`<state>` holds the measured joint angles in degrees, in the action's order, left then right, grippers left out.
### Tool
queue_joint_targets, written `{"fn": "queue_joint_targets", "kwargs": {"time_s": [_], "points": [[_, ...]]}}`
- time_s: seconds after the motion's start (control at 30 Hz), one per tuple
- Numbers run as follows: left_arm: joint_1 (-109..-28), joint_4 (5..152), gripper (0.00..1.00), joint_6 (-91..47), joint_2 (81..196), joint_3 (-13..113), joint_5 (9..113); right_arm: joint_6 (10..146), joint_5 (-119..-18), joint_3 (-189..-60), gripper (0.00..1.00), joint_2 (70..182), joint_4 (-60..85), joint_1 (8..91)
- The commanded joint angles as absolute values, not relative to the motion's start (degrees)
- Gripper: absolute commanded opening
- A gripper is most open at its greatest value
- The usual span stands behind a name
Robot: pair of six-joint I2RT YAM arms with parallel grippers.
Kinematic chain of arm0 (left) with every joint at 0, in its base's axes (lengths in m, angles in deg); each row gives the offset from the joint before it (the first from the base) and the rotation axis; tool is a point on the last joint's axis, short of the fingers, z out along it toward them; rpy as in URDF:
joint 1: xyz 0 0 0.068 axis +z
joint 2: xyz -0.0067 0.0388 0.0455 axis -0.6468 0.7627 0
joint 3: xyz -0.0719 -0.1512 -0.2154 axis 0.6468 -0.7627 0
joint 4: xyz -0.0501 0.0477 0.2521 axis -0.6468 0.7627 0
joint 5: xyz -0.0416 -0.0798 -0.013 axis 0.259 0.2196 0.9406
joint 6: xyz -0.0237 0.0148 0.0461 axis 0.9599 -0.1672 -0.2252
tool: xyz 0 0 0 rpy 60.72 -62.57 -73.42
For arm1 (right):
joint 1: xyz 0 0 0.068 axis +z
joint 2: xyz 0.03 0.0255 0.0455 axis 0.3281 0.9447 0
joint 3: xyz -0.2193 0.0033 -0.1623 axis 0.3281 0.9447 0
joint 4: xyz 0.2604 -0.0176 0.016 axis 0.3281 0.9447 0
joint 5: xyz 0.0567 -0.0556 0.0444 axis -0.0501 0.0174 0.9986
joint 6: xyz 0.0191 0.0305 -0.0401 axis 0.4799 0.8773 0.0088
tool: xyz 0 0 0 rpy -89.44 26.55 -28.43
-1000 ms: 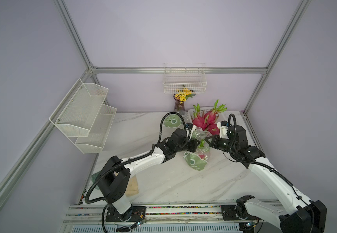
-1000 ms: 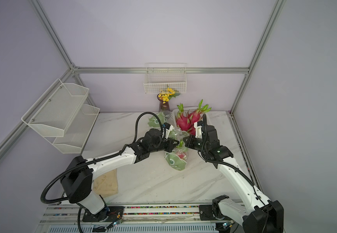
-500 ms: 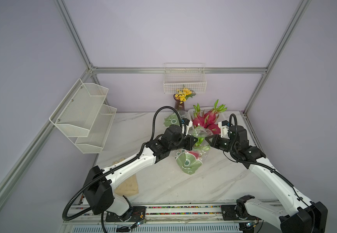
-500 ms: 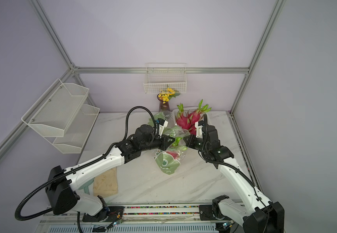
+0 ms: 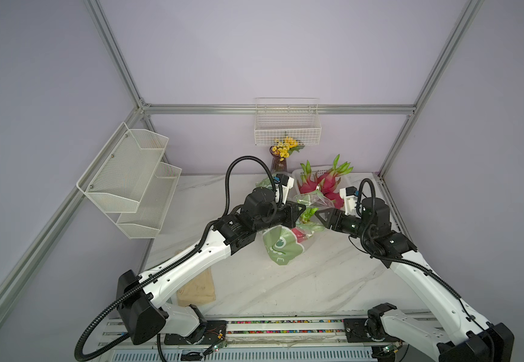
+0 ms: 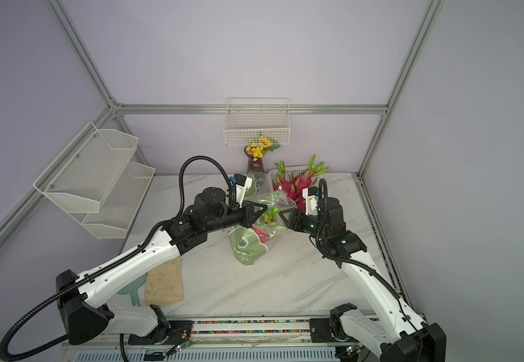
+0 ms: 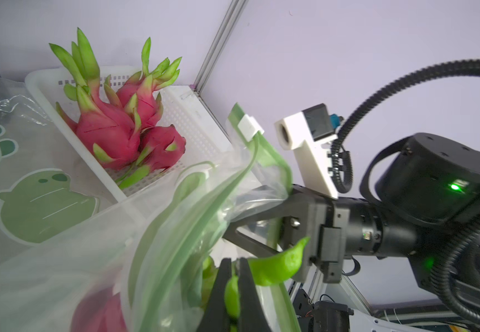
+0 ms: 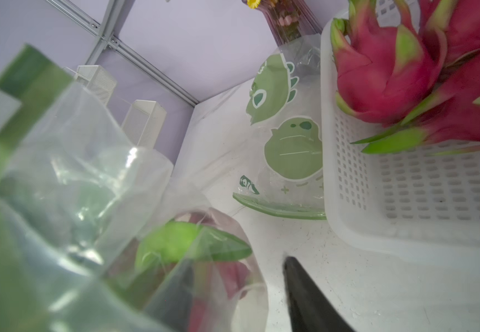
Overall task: Open the zip-top bag and take out the dragon fruit
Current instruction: Pick up the dragon fruit from the zipper food storage bag.
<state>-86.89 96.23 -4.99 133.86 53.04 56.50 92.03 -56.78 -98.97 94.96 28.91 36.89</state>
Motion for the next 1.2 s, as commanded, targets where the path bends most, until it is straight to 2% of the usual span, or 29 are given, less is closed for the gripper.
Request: {"fn": "queue_joint_targets", "kwargs": {"time_s": [0.0, 0.17, 0.37, 0.47, 0.57, 0.67, 0.83, 1.17], "points": [[-87.05, 95.23, 0.00, -3.79, 130.78, 57.58, 50.08, 86.57, -56.88, -97.31, 0.69, 89.28, 24.55, 36.86], [-86.98, 97.25, 0.00, -2.46, 128.58, 59.21, 44.21, 82.17, -56.12, -95.70, 0.84, 85.62, 22.48, 36.84], [-86.99, 99.79, 0.00, -0.49, 126.47, 61.25, 38.04, 77.13, -56.57, -95.42, 0.92, 85.25, 21.88, 36.86], [-87.03, 101.16, 0.00, 0.96, 125.43, 62.17, 34.51, 76.50, -51.13, -92.58, 0.97, 85.53, 15.48, 36.90], [-87.06, 101.15, 0.00, 2.24, 124.14, 62.35, 31.66, 81.47, -45.89, -88.20, 0.97, 87.48, 3.47, 36.99], [-87.04, 101.25, 0.00, 3.55, 123.07, 62.27, 28.31, 85.65, -45.82, -84.89, 0.97, 90.96, -6.88, 39.45], [-87.00, 98.33, 0.00, 5.89, 120.72, 60.10, 24.92, 78.39, -56.11, -85.21, 0.97, 96.64, -9.50, 51.31], [-87.01, 96.65, 0.00, 7.44, 118.61, 59.52, 21.43, 72.96, -59.92, -89.52, 0.97, 110.46, -18.14, 59.21]]}}
